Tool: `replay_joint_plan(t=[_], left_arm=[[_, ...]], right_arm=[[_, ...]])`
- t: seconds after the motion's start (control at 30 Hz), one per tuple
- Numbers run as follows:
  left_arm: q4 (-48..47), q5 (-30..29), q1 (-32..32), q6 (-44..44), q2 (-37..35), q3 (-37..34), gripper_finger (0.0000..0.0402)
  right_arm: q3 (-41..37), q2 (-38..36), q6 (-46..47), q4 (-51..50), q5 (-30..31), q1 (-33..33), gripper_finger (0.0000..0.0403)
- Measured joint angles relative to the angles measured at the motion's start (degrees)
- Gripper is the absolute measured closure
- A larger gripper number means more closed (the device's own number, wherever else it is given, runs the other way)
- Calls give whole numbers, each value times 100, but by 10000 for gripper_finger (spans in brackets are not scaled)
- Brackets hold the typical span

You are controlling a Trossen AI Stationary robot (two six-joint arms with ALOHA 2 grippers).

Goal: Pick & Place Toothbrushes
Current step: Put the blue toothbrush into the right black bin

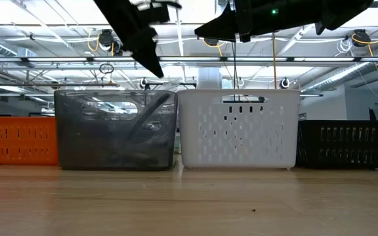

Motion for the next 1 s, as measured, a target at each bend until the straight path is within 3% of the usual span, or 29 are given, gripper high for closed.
replay_joint_plan(t=[0.2,0.47,1.0], left_arm=[[560,1115,903,317,102,-2,250],[1075,1238,1680,592,356,11,250],[2037,2310,3033,893,1746,-4,250]], right_arm=[[0,0,-8,-67,13,-2,287],[0,0,-17,-110,14,-32,287],[0,0,-10,-221,14,-79,287]])
